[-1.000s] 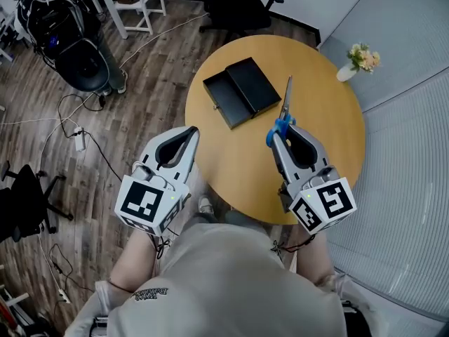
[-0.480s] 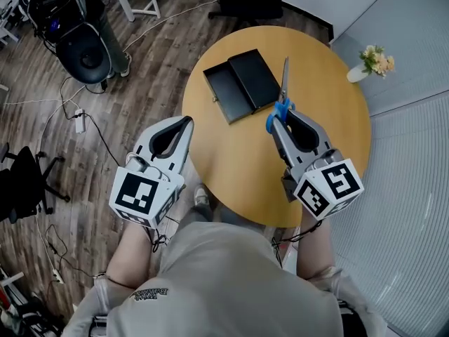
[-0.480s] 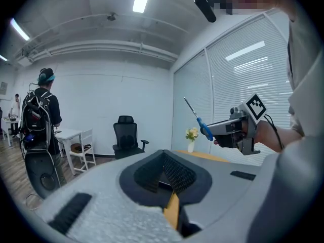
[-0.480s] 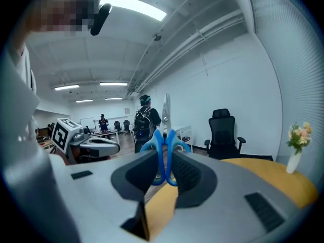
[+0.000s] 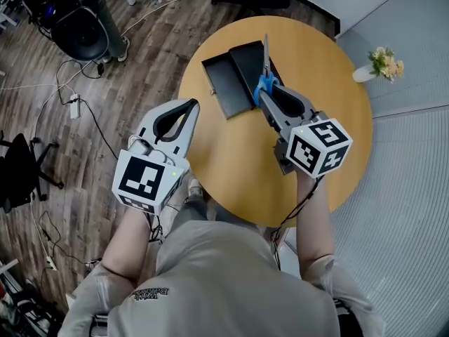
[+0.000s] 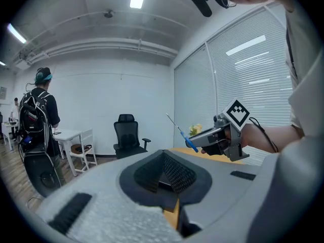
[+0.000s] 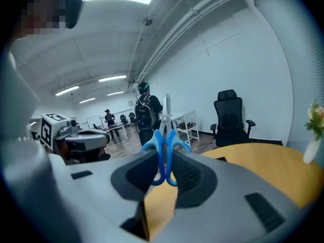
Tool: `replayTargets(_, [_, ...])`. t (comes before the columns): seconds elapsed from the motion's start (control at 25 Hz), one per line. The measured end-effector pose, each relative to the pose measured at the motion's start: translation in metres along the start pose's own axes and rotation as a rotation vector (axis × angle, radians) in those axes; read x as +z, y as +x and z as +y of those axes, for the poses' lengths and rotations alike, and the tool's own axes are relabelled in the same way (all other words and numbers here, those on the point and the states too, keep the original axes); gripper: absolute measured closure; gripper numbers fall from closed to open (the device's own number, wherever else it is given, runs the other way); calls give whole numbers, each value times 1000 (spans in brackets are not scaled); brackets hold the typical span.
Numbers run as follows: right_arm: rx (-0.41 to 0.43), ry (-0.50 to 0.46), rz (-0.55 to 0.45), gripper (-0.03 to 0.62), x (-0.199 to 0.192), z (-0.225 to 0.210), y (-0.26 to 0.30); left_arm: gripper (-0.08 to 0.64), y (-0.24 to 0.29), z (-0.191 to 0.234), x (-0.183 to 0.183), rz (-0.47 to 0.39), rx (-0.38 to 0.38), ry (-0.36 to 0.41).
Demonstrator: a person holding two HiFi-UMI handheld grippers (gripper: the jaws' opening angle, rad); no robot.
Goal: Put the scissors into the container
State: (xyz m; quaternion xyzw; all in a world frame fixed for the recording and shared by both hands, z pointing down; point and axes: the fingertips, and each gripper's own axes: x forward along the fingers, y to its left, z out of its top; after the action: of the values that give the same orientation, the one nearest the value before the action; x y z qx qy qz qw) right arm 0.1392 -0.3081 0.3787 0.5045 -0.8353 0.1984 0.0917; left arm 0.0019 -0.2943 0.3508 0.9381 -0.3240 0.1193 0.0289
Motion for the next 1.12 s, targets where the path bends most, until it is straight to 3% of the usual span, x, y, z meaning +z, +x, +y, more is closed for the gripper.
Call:
replayTargets(0.24, [1, -4, 117, 494, -34, -15, 42, 538, 30, 17, -24, 16, 4, -48])
replayTargets(0.6, [-22, 76, 268, 494, -104, -44, 96, 538, 74, 38, -98, 132, 14, -119])
replayTargets(0.8, [-17, 91, 358, 494, -143, -50, 118, 538, 91, 49, -143, 175, 25, -223])
replayTargets(1.12, [-15, 117, 505, 494, -189, -57, 144, 538, 105, 56, -195, 252, 22, -287])
